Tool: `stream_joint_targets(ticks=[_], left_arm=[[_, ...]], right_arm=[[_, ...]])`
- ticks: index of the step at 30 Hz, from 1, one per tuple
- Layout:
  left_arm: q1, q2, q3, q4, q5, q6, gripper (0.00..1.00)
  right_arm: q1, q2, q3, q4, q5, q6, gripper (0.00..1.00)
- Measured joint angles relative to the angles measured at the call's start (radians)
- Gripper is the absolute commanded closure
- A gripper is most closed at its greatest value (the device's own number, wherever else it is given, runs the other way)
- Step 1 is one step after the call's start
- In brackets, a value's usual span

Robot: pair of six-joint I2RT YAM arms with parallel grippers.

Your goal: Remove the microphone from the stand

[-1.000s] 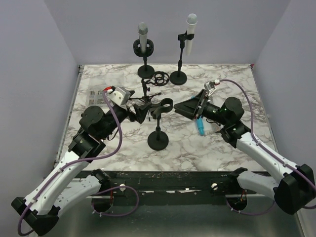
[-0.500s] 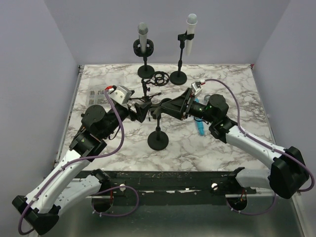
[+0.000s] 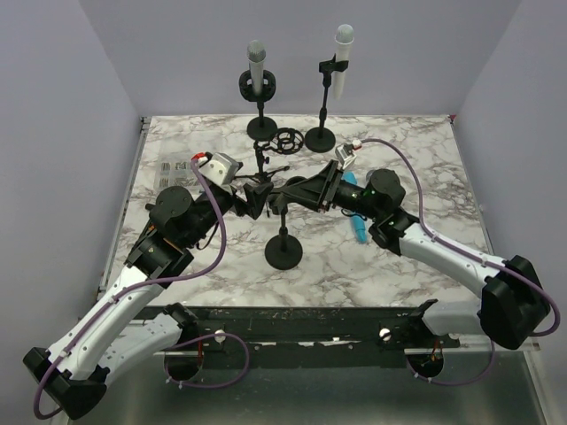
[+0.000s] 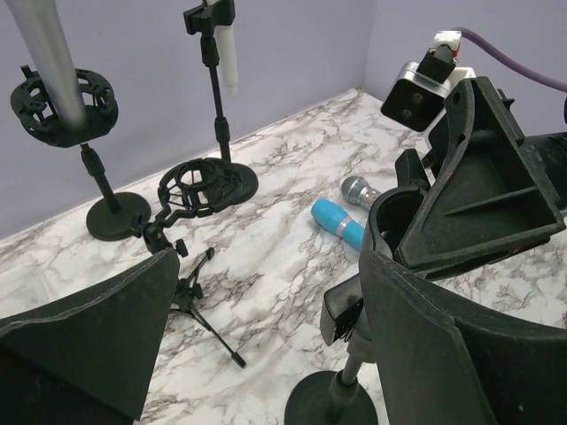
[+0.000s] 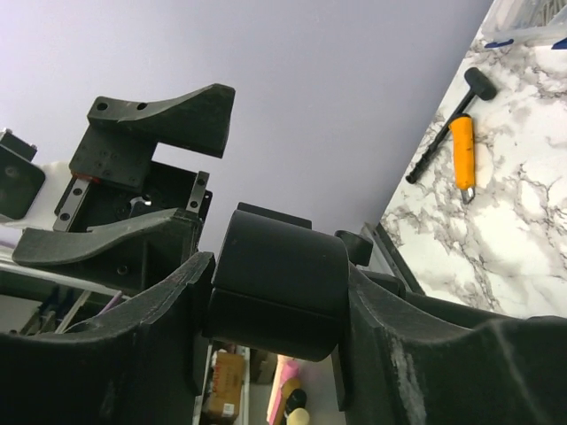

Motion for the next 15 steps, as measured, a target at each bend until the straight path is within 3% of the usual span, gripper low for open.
stream_joint_targets(ticks=[7, 15], left_arm=[[0.005, 0.0, 0.0, 0.0, 0.0, -0.001, 0.14], [0.006, -0.004, 0.0, 0.0, 0.0, -0.001, 0.14]], right_arm=[[0.009, -0.029, -0.076, 0.063, 0.026, 0.006, 0.6], [0.025, 0.014, -0.254, 0.141, 0.055, 0.008, 0.6]])
